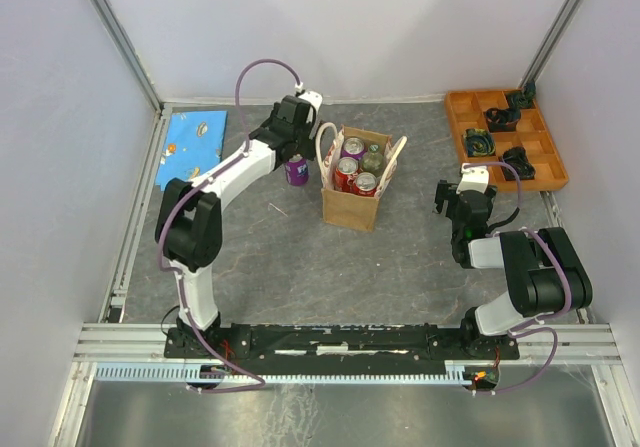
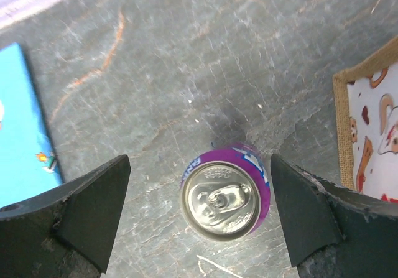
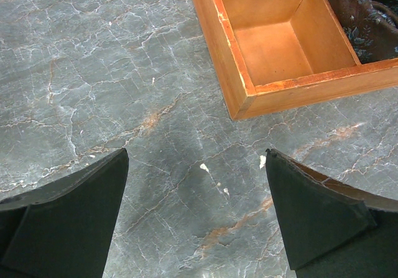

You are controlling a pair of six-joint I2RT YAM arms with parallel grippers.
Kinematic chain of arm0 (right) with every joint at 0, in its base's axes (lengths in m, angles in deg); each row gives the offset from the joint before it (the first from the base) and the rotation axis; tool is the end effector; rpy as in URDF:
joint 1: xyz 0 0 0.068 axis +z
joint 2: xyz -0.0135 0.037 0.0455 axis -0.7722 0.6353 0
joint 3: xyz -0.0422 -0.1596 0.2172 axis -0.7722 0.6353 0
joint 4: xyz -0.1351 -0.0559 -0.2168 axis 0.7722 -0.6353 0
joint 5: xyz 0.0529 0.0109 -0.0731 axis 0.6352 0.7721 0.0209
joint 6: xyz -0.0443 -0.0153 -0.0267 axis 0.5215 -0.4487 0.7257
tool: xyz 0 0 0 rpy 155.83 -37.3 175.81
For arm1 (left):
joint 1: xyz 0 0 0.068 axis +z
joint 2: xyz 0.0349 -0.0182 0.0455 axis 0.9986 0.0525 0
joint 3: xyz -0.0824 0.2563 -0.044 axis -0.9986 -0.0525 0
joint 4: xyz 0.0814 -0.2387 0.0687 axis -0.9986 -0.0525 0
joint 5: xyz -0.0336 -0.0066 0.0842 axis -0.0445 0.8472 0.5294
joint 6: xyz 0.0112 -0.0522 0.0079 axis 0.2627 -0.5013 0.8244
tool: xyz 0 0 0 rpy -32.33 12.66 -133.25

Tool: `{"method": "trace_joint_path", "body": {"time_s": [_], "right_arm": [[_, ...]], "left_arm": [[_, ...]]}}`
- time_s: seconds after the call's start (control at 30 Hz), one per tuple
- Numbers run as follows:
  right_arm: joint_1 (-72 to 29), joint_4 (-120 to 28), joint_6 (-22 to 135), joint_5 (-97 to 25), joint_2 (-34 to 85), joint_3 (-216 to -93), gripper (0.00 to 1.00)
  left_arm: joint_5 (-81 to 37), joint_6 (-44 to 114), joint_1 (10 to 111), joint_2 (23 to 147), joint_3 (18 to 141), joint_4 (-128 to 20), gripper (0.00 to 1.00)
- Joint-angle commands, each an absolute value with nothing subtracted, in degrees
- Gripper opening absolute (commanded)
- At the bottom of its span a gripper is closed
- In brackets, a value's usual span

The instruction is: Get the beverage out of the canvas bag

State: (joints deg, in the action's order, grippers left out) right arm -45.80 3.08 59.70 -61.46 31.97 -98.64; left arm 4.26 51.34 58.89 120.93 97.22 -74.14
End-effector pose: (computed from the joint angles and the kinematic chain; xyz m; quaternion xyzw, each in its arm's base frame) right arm 0.2576 0.0104 0.1377 0.0840 0.8051 -0.0844 0.5811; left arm 0.4009 -0.2017 0.2556 0.1903 0.8766 0.0536 0.4387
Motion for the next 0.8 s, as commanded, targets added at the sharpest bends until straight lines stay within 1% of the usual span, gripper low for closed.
{"method": "trace_joint_path", "body": {"time_s": [0.0,0.1,0.23,0.3,0.4,0.57,0.67,0.77], "right_arm": [[-46.0,4.9,59.3,-61.7,31.3,-99.6,0.99],[-46.0,4.9,59.3,-61.7,31.3,-99.6,0.99],[-46.0,4.9,59.3,-61.7,31.3,-99.6,0.99],[-46.0,4.8,59.3,-61.7,31.3,-99.6,0.99],[-46.0,4.9,59.3,-61.7,31.3,-99.6,0.99],[-46.0,4.9,59.3,-61.7,31.3,-99.6,0.99],[-46.0,4.9,59.3,-61.7,31.3,-99.6,0.99],[-46.0,4.9,59.3,-61.7,31.3,-99.6,0.99]], "left_arm": [[7.8,54.2,59.0,112.8,103.9,-73.9,1.0],[8.1,55.7,59.0,110.2,107.9,-75.4,0.97],[6.1,57.4,59.0,105.7,110.5,-74.7,0.96],[0.3,59.9,58.7,103.9,111.1,-75.0,0.95],[-12.2,64.3,57.2,101.6,109.4,-75.3,0.95],[-34.2,63.5,56.7,102.7,107.6,-76.7,0.93],[-42.3,62.3,56.4,105.0,107.6,-78.0,0.89],[-45.6,62.3,55.5,106.9,107.3,-78.6,0.84]]}}
